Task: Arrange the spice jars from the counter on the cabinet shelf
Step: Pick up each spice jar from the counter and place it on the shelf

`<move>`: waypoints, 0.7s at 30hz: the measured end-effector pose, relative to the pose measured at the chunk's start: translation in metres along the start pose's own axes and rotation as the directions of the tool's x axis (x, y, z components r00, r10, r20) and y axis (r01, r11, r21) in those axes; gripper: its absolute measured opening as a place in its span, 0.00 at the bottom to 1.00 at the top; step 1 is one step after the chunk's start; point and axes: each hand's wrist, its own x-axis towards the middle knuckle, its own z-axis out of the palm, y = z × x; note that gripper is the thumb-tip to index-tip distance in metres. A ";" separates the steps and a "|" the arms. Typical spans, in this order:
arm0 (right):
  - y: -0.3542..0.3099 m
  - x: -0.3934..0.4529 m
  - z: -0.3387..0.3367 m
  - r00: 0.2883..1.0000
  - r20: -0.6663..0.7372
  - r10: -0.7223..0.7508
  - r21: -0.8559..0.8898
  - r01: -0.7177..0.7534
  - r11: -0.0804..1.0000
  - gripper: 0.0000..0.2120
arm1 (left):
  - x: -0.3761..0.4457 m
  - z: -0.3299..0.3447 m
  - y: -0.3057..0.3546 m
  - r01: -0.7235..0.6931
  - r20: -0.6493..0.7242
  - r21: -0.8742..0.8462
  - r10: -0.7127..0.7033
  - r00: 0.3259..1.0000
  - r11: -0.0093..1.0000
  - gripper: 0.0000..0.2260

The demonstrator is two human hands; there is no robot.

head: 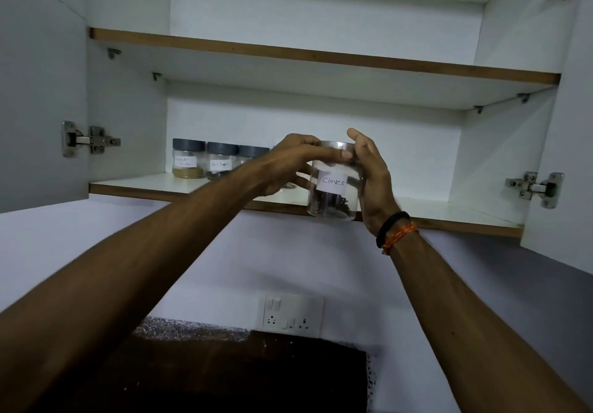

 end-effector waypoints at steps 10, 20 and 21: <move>0.058 0.042 -0.010 0.934 -0.356 -0.030 -0.531 -0.176 0.829 0.12 | 0.047 -0.026 -0.019 -0.054 -0.145 0.069 0.064 0.987 0.996 0.26; 0.093 0.049 -0.019 0.949 -0.210 -0.235 -0.940 -0.129 0.317 0.11 | 0.092 -0.032 -0.060 -0.008 -0.165 0.108 0.026 0.986 0.994 0.22; 0.093 0.049 -0.020 0.945 -0.217 -0.247 -0.939 -0.133 0.317 0.11 | 0.097 -0.032 -0.065 -0.007 -0.158 0.123 0.027 0.987 0.992 0.22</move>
